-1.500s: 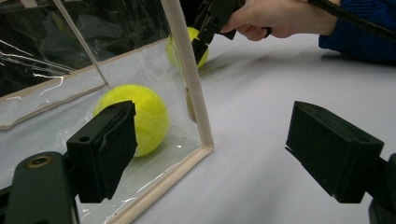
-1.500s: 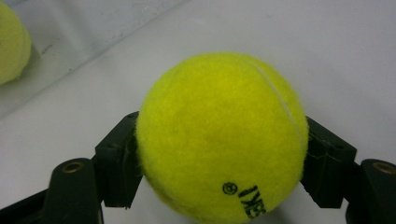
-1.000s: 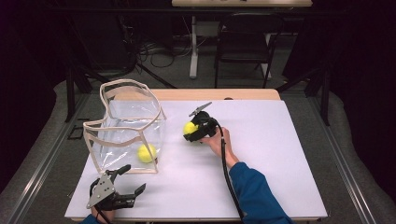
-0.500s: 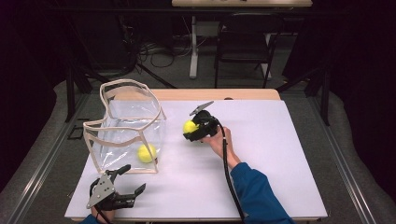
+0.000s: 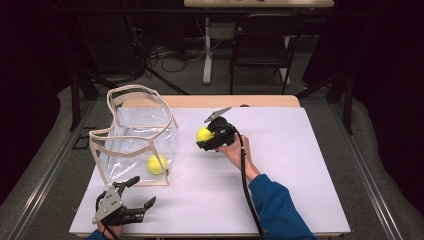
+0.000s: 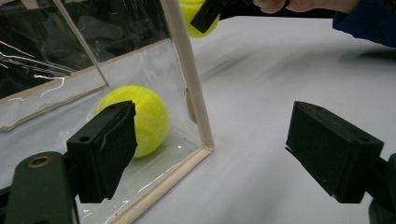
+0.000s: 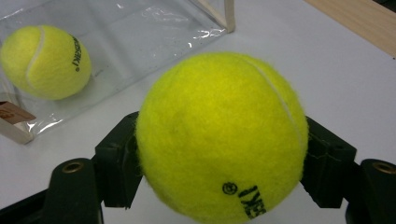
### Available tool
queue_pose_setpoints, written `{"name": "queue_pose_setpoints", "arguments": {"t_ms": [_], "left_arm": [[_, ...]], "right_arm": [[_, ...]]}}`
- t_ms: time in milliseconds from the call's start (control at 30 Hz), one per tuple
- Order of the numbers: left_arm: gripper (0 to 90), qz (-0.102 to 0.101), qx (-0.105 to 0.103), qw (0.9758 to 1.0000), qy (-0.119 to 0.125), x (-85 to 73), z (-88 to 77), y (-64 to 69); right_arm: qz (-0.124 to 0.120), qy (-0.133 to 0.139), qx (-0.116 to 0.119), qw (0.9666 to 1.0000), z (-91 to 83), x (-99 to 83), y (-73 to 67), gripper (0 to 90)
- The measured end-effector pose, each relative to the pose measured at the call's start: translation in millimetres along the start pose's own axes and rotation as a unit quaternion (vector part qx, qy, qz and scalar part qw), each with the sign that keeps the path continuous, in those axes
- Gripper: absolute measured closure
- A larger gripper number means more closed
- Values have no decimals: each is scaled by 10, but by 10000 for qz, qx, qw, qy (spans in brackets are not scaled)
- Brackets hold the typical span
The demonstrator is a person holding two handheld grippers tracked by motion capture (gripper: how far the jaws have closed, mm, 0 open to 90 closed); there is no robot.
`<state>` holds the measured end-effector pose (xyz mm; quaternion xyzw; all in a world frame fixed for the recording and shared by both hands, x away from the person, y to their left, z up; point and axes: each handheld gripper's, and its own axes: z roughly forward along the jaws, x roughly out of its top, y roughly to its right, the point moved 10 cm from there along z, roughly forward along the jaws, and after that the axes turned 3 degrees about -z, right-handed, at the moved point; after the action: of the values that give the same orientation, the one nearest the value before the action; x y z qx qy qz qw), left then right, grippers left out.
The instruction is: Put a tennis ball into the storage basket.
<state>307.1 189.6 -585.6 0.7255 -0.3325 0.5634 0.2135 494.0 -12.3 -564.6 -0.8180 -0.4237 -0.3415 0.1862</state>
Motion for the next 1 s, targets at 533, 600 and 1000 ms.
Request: {"name": "queue_pose_setpoints", "arguments": {"t_ms": [533, 600, 1000], "left_arm": [[158, -12, -2, 10000, 24, 8, -9, 4], [159, 12, -11, 10000, 13, 7, -7, 2], [159, -1, -16, 10000, 4, 3, -6, 5]], "right_arm": [[-65, 173, -23, 9998, -156, 161, -19, 258], [-64, 195, -23, 9998, -183, 190, -28, 258], [-135, 330, -30, 9994, -300, 339, -61, 258]]}}
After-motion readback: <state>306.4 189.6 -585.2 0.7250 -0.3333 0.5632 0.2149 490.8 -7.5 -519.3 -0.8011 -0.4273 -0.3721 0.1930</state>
